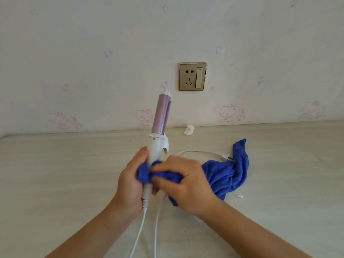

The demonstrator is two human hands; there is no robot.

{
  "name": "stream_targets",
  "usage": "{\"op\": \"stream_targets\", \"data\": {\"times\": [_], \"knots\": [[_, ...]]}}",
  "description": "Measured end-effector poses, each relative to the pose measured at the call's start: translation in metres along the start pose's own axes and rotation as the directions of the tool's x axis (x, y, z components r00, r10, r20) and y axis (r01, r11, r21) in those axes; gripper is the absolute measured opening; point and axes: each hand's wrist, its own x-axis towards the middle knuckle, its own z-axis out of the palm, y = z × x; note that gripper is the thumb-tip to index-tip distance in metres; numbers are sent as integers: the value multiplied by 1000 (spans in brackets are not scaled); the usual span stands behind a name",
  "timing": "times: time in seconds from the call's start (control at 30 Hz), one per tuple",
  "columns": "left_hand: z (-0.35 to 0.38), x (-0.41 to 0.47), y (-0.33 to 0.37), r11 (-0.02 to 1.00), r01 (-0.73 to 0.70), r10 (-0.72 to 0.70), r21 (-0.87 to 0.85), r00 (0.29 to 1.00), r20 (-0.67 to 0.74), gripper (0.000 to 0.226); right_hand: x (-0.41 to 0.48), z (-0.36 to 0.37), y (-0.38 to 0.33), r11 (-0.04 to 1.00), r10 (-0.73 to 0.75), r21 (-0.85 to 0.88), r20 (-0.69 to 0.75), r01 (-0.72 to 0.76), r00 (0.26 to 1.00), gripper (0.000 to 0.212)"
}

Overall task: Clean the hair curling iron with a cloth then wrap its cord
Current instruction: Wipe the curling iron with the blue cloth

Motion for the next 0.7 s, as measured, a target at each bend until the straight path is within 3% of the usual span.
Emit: {"op": "stream_targets", "data": {"times": [0.07,0.1,0.27,0.33,0.43,0.5,0.57,0.7], "knots": [[-4,2,3,1000,3,-4,-24,999,-36,49,-3,10,0,997,-29,-72,104,37,994,15],[-3,2,3,999,18,-20,-41,999,-47,48,-2,12,0,995,-29,-90,81,36,996,15],[10,-2,-8,995,73,-72,-68,997,17,27,12,0,-1,998,34,-36,-244,-44,969,24],[10,-1,-6,989,102,-100,-104,995,24,30,9,-2,0,998,50,-15,-179,-53,983,21],[0,3,0,981,129,-131,-142,991,-3,49,0,5,3,997,13,-78,91,-6,996,14],[-3,4,2,981,130,-134,-143,991,-18,50,0,11,4,991,7,-132,139,12,990,13],[-1,3,0,977,142,-148,-159,989,-27,46,5,11,3,996,41,-85,48,-37,998,15],[5,-1,-11,995,99,-99,-27,995,-2,46,16,-8,3,995,48,-66,-283,-70,958,19]]}}
